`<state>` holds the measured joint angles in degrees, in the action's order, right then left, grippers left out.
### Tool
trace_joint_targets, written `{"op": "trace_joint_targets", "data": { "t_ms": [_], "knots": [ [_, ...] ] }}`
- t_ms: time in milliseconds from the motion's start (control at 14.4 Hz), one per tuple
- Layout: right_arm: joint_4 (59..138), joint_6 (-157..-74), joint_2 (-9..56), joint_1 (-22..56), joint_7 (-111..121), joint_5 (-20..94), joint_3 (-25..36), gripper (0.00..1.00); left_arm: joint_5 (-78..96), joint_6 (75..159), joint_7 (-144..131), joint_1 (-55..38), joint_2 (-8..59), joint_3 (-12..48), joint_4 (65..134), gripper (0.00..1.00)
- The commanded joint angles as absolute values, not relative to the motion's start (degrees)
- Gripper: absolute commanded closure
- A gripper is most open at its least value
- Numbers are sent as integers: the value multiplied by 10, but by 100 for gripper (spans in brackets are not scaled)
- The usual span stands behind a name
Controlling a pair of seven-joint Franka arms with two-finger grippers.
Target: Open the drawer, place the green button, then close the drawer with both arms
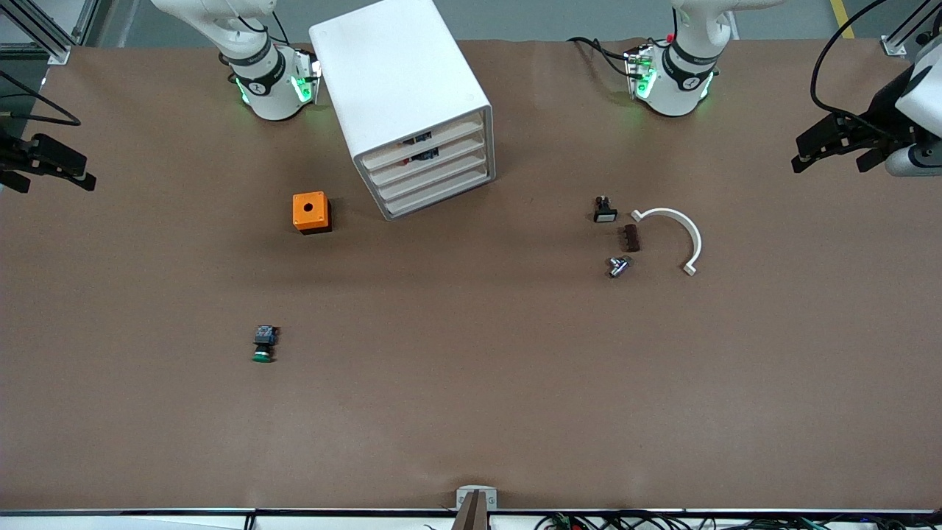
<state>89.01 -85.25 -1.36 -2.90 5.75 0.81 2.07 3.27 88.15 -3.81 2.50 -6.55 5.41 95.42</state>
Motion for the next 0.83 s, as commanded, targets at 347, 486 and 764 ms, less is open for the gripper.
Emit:
{"op": "trace_joint_targets", "data": {
  "t_ms": [347,486,764],
  "knots": [
    [892,-853,-20,-24,47,2,21,0,23,872,-44,25,-58,57,942,0],
    [892,-859,-18,-24,47,8,21,0,23,872,-47,26,-54,55,942,0],
    [890,-861,-14,-25,46,12,22,0,22,871,-48,22,-11,58,946,0]
  ]
}}
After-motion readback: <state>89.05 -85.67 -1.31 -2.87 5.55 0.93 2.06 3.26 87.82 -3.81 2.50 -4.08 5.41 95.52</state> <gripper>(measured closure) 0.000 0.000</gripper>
